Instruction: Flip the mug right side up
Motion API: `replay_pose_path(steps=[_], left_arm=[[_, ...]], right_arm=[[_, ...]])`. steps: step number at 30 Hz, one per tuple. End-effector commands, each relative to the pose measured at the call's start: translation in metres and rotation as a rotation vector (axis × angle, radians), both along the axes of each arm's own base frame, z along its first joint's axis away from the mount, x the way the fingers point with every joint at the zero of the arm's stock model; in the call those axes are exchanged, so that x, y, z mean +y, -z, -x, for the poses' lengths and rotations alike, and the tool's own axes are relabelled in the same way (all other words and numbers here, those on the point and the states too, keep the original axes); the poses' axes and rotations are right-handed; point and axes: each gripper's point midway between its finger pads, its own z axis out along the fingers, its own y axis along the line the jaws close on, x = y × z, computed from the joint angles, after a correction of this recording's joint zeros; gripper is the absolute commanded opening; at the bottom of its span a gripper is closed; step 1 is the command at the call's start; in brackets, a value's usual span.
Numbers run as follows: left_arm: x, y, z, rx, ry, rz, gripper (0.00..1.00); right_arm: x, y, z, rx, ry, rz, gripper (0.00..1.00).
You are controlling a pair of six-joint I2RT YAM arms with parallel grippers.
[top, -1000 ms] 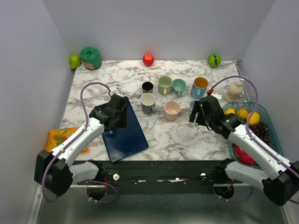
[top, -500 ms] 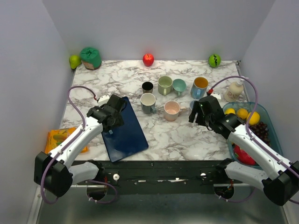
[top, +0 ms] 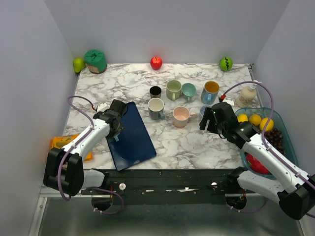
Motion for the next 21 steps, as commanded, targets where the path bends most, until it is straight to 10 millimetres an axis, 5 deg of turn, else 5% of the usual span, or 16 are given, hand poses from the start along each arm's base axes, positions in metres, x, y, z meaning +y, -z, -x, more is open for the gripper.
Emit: replay_pose_path(steps=[1, 8, 14, 21], left_arm=[[0.001, 0.012, -0.007, -0.016, -0.037, 0.011, 0.54], [0.006, 0.013, -0.012, -0.059, -0.049, 0.007, 0.34], [0.008, 0.012, -0.012, -0.079, -0.011, -0.007, 0.0], [-0.013, -0.007, -0.018, -0.16, 0.095, 0.092, 0.0]], right_arm=[[-0.004, 0.0, 0.003, -0.007, -0.006, 0.008, 0.81], [-0.004, -0.001, 0.003, -0.011, -0.008, 0.01, 0.8], [-0.005, -0.002, 0.003, -0.012, -0.008, 0.012, 0.8], [0.002, -0.008, 0.008, -0.011, -0.035, -0.031, 0.8]])
